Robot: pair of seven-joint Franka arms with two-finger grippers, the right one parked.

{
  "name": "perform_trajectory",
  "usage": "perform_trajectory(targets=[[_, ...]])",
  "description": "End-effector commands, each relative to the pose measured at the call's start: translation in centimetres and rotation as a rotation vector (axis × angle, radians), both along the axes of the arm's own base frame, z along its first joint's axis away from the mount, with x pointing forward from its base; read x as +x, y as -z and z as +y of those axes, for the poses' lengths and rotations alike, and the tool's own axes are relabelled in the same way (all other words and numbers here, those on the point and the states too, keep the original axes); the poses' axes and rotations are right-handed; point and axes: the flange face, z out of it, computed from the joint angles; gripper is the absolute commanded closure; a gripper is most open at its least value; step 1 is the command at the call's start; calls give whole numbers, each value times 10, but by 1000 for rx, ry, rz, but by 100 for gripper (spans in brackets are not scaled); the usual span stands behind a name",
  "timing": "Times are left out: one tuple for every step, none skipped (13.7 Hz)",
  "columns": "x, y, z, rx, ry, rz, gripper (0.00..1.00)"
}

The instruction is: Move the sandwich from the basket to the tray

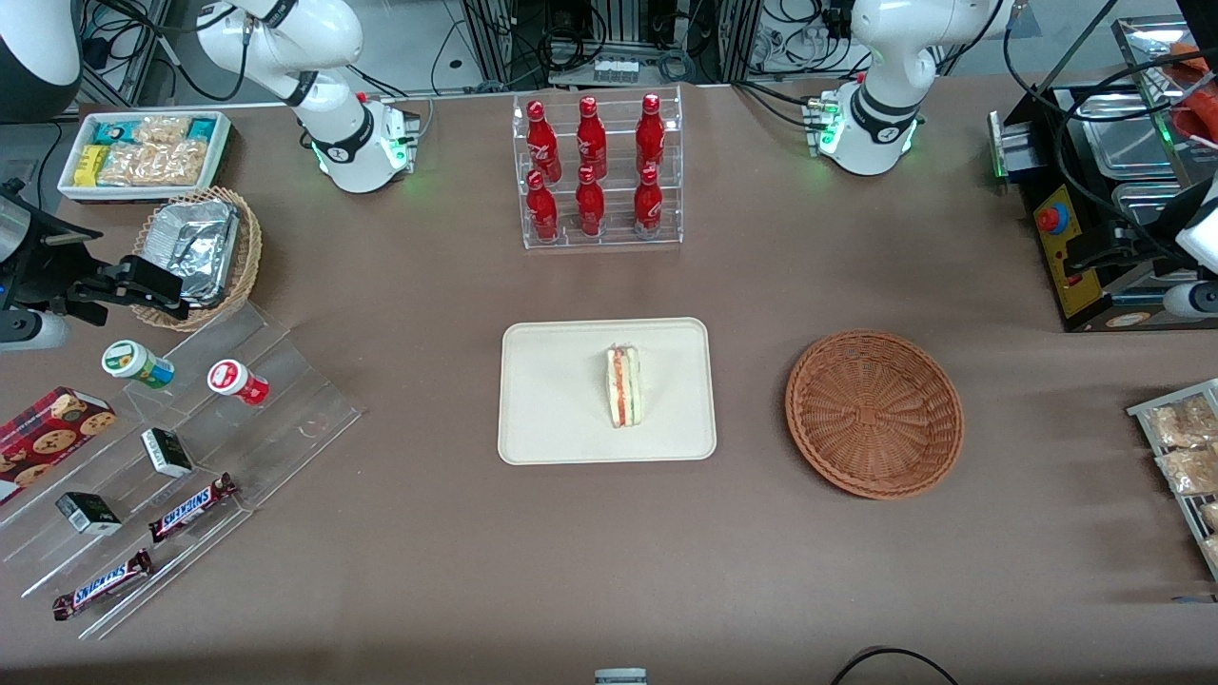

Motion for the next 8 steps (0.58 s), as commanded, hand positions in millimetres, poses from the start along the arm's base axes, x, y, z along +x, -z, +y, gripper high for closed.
perform_trajectory(targets=[[-9, -6, 10, -11, -21, -23, 0], [-8, -8, 5, -9, -12, -29, 0], [-7, -11, 2, -12, -10, -37, 0], [-6, -17, 0, -25, -11, -50, 0], [-7, -17, -1, -28, -19, -46, 0], [-9, -19, 2, -34, -29, -45, 0], [-11, -25, 4, -66, -36, -55, 0], [-14, -29, 6, -91, -40, -67, 0]])
